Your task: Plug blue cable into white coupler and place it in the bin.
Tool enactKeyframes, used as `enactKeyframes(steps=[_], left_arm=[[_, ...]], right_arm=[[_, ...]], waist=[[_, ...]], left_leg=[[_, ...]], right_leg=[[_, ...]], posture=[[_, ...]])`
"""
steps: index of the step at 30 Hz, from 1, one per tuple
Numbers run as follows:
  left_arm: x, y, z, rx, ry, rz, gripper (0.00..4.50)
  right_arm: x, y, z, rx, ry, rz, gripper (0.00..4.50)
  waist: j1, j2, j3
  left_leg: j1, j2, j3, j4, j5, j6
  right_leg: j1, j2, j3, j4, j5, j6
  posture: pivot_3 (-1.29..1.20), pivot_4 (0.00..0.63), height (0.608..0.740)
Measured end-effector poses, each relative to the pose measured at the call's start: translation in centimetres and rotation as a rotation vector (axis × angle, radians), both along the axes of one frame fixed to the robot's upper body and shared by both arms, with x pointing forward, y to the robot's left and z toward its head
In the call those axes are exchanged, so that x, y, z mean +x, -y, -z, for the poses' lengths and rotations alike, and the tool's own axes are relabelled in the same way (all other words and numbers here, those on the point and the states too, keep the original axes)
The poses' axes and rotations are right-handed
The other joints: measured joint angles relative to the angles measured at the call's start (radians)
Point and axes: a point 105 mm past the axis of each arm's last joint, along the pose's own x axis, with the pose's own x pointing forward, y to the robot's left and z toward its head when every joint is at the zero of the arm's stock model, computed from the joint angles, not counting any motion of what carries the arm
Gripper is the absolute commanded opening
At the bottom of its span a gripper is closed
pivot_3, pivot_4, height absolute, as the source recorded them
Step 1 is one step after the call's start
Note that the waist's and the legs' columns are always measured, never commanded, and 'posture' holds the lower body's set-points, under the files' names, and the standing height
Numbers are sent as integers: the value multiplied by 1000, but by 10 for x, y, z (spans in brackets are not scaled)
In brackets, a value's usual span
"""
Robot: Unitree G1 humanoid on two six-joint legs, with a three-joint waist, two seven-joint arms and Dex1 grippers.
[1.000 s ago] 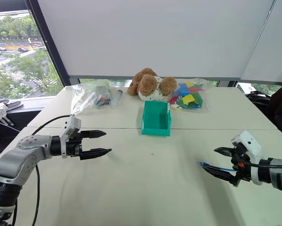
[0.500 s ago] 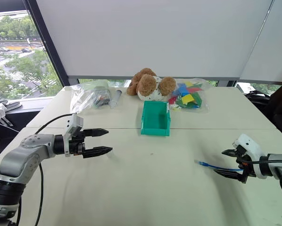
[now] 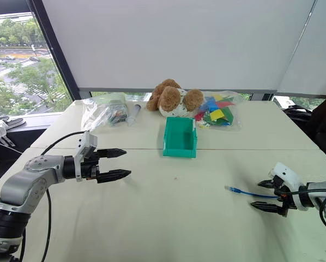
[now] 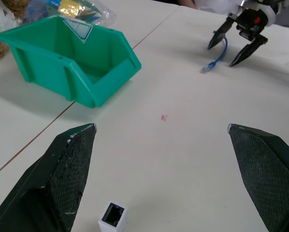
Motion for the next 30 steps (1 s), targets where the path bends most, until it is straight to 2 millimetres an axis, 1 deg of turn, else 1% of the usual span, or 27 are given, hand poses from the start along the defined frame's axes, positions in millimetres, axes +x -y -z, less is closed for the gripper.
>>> enactKeyframes(steps=[2, 5, 9, 11, 13, 18, 21, 24, 27, 30], left_arm=[[0, 0, 0, 1, 0, -1, 4500], [0, 1, 1, 3, -2, 1, 4500], [0, 1, 1, 4, 0, 1, 4500], [0, 1, 1, 4, 0, 1, 4500], [0, 1, 1, 4, 1, 1, 4500], [0, 4, 0, 9, 4, 14, 4500], [0, 5, 1, 10, 3, 17, 4500], [1, 6, 0, 10, 5, 19, 4500], [1, 6, 0, 9, 6, 17, 4500], [0, 7, 1, 9, 7, 15, 4500]], right_arm=[[1, -2, 1, 0, 2, -12, 1700], [1, -5, 5, -1, 0, -26, 32], [3, -8, 4, 3, -1, -27, 32], [3, -18, 2, 13, -5, -49, 32], [3, -32, 1, 30, -9, -89, 32], [2, -91, -22, 72, 44, -270, 32], [1, -126, -28, 95, 64, -371, 32], [4, -154, -28, 129, 65, -436, 32], [8, -177, -21, 121, 55, -489, 32], [12, -189, -9, 87, 37, -515, 32]], waist=[[-2, 0, 0], [-3, 0, 0], [-3, 0, 0], [-4, 0, 0], [-9, 0, 0], [-16, 1, 0], [-17, 1, 1], [-16, 1, 1], [-15, 1, 1], [-15, 1, 1]], left_leg=[[1, 0, 0, 1, 0, 0], [9, 0, 0, 0, 0, 0], [12, 0, 0, -1, 0, 0], [12, 1, 0, -1, 0, 0], [12, 1, 0, -2, 0, 0], [11, 1, 0, -3, -1, 0], [11, 1, 0, -3, -1, 0], [10, 0, 0, -3, -1, 0], [8, 0, 0, -3, -1, 0], [5, 0, 0, -3, 0, 0]], right_leg=[[2, 0, 0, 0, 0, 0], [9, 0, 0, -1, 0, 0], [11, 0, 0, -1, -1, -2], [10, -1, 1, -1, 0, -1], [10, -1, 1, 0, 0, 0], [8, -2, 1, 0, 0, 0], [8, -2, 1, 0, 0, 0], [7, -2, 1, 0, 0, 0], [6, -3, 1, -1, 0, 0], [3, -3, 1, -1, 0, 0]], posture=[[0, 150, 740], [0, 150, 740], [0, 150, 740], [0, 150, 740], [0, 150, 740], [0, 150, 740], [0, 150, 740], [0, 150, 740], [0, 150, 740], [0, 150, 740]])
